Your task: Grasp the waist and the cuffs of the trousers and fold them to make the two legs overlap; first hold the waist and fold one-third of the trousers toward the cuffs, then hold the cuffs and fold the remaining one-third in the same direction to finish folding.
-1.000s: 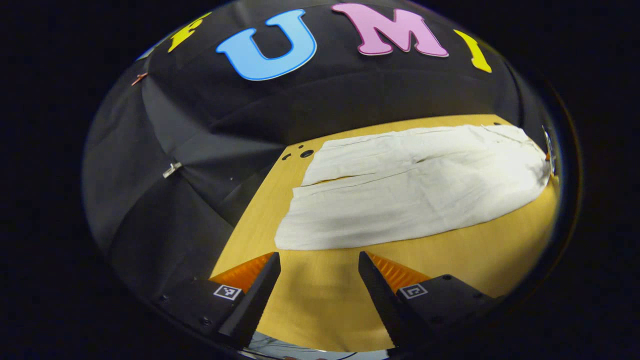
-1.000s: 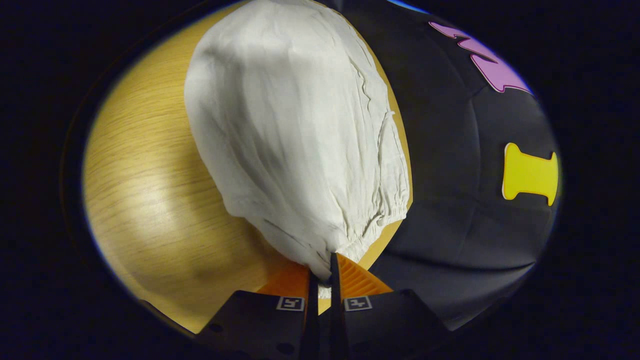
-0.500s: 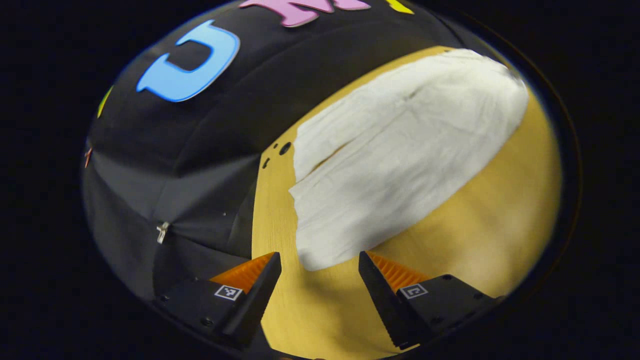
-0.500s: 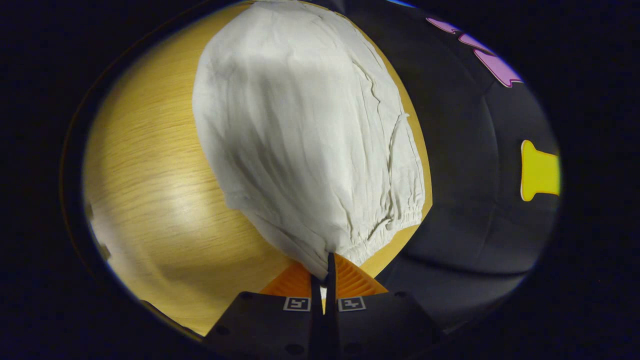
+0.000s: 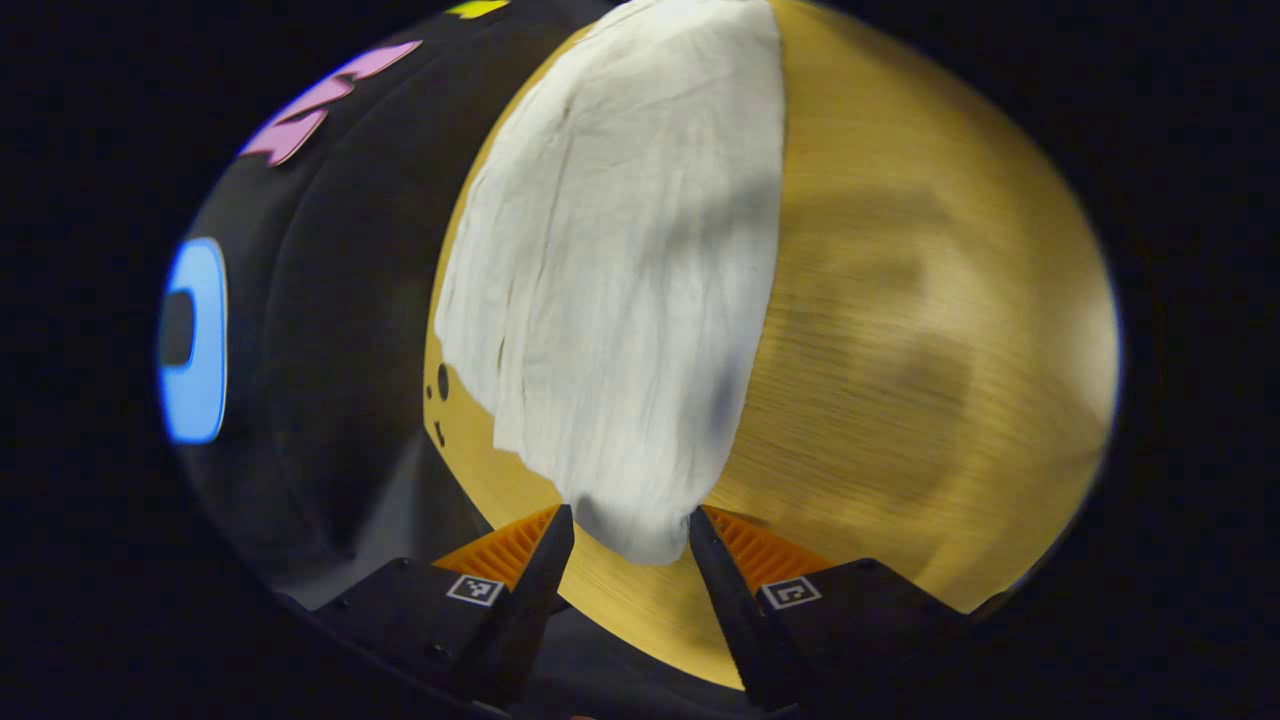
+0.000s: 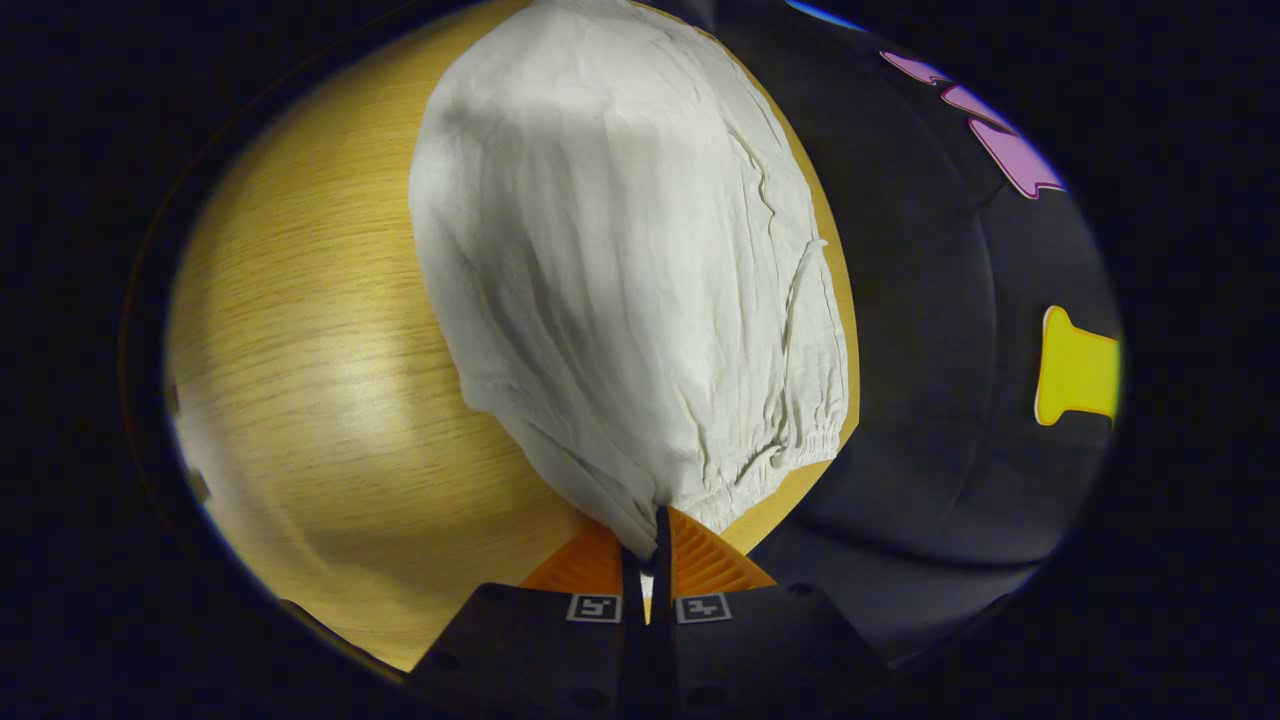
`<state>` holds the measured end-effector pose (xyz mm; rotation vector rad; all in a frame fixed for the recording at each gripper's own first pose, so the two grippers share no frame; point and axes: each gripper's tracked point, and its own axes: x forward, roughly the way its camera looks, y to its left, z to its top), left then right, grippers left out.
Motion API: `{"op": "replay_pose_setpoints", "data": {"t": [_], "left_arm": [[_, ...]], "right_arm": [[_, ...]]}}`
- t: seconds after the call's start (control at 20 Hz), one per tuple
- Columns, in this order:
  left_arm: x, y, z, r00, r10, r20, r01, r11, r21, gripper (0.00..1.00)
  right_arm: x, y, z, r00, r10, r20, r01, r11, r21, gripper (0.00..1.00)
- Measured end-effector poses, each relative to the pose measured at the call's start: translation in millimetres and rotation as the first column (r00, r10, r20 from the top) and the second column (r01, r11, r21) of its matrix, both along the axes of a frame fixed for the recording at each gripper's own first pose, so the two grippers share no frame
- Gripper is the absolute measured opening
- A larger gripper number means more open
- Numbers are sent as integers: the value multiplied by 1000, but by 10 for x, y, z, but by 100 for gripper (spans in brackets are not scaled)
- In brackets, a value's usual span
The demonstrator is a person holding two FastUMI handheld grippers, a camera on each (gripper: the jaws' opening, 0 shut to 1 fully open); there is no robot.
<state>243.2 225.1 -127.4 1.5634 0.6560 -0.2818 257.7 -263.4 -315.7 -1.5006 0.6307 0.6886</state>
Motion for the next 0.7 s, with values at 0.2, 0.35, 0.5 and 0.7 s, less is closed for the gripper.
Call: {"op": "replay_pose_setpoints", "data": {"t": [0.2, 0.35, 0.5, 0.7], "left_arm": [[139, -3, -12, 996, 26, -91, -27, 1000, 0, 71], [280, -51, 2, 996, 7, -87, -3, 999, 40, 56], [382, -71, -53, 999, 2, -50, 0, 999, 44, 18], [434, -70, -30, 999, 24, 39, -25, 1000, 18, 6]], "right_arm": [[12, 9, -2, 1000, 8, 5, -8, 1000, -6, 5], [16, -1, -1, 1000, 16, 13, -16, 1000, -17, 5], [17, -3, -2, 1000, 15, 15, -15, 1000, -19, 5], [20, -1, 7, 1000, 20, 21, -19, 999, -33, 5]]}}
